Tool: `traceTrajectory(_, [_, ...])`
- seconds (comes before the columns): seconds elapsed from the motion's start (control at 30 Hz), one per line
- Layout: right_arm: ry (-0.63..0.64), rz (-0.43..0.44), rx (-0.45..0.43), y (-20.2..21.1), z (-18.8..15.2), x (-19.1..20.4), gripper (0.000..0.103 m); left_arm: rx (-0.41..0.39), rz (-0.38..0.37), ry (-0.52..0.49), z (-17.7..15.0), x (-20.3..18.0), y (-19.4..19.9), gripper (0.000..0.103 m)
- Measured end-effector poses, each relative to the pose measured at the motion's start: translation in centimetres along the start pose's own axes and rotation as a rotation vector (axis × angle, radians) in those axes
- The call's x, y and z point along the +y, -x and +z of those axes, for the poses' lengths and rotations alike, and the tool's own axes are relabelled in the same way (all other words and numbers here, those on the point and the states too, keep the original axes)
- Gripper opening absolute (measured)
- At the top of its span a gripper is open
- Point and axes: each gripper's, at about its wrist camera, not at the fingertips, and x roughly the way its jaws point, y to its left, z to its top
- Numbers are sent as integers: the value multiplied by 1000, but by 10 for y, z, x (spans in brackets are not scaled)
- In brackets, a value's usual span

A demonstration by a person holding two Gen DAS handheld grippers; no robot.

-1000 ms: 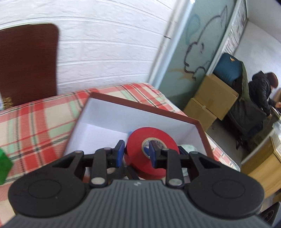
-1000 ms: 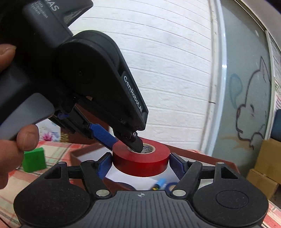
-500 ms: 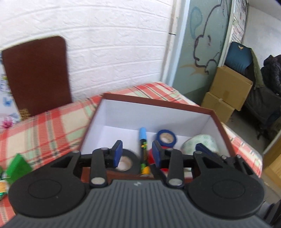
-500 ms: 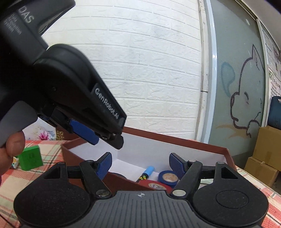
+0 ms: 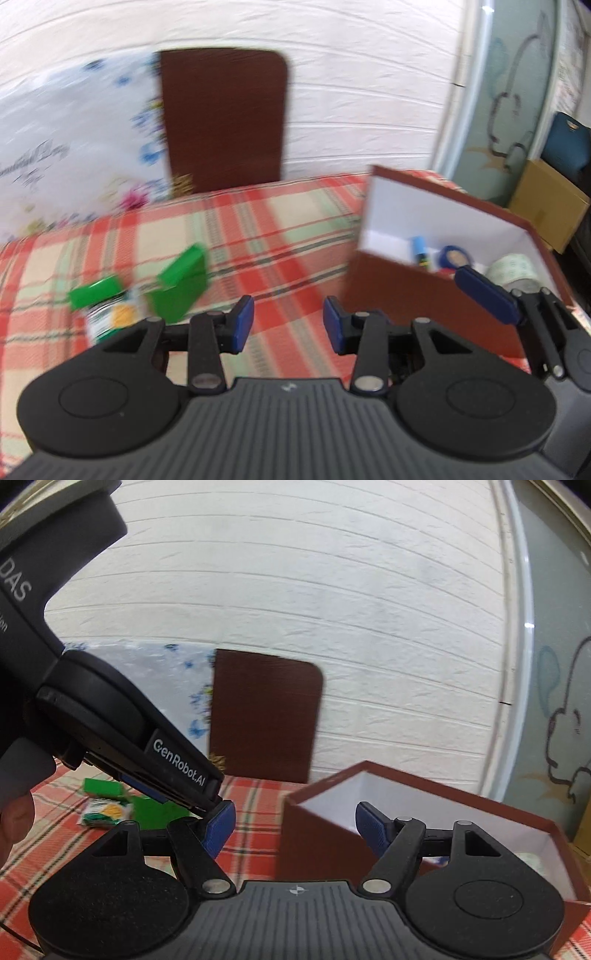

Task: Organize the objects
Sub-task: 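Reach the left gripper to the green snack packet and grasp it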

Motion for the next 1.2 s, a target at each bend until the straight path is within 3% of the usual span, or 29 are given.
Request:
traceTrajectory(0.47, [53,195,149,-34,-11,78,70,45,210,132,-47,112,-4,49])
traceTrajectory(0.67, [69,261,200,-49,-13,102,70,92,280,283,-77,176,-15,49])
traceTrajectory(0.93, [78,380,308,-104,-8,147,72,42,254,401,-91,217,-3,49])
traceTrajectory(1.07, [38,393,332,-137,-6,164,84,23,234,423,-94,223,-4,50])
traceTrajectory(1.13, [47,376,341,-150,-6,173,78,23,231,419,-93,224,-6,51])
traceTrajectory(1.2, [44,389,358,-157,-6,174,60,24,231,415,-92,224,-7,53])
